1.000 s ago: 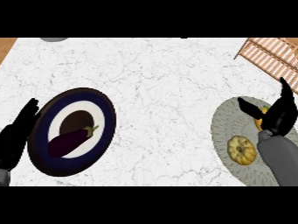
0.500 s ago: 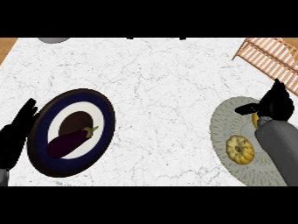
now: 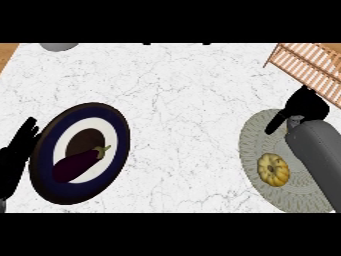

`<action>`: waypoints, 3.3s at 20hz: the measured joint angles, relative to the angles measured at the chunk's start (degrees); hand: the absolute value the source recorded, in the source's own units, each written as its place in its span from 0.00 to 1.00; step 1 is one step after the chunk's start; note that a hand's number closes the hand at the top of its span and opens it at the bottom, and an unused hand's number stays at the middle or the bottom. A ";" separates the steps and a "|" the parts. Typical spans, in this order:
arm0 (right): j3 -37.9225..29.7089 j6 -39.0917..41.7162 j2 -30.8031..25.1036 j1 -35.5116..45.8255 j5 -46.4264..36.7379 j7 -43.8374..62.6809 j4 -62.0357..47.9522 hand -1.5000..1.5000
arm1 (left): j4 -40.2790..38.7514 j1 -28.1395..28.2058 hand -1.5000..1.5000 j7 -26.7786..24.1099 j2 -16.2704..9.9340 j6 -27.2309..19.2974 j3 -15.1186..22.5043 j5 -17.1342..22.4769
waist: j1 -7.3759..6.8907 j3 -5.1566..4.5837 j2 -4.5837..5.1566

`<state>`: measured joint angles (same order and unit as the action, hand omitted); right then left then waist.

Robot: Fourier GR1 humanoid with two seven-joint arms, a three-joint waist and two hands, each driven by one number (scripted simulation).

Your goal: Pick the lemon from the placemat and place it in the tiered shelf

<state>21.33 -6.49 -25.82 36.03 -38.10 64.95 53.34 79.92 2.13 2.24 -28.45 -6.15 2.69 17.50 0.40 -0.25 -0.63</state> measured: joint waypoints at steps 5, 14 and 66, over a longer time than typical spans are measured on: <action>-0.97 5.30 -1.83 -1.32 0.95 0.68 3.49 0.00 | -0.25 -0.56 0.50 0.21 0.47 0.72 -0.51 -0.23 | 0.07 0.12 0.24; -3.95 9.55 -3.35 -6.09 -0.17 -0.19 6.53 0.00 | 0.49 -0.86 0.50 1.01 0.58 2.00 -2.23 -0.94 | -0.18 0.21 0.45; -17.26 10.03 4.28 -1.34 -11.17 -15.88 24.48 1.00 | 1.09 -0.67 0.50 2.32 9.01 7.01 -9.24 -10.21 | -0.08 0.23 0.36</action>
<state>4.07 3.54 -21.54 34.69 -49.28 49.07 77.82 81.01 1.46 4.56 -19.44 0.86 -6.55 7.28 0.32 -0.02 -0.27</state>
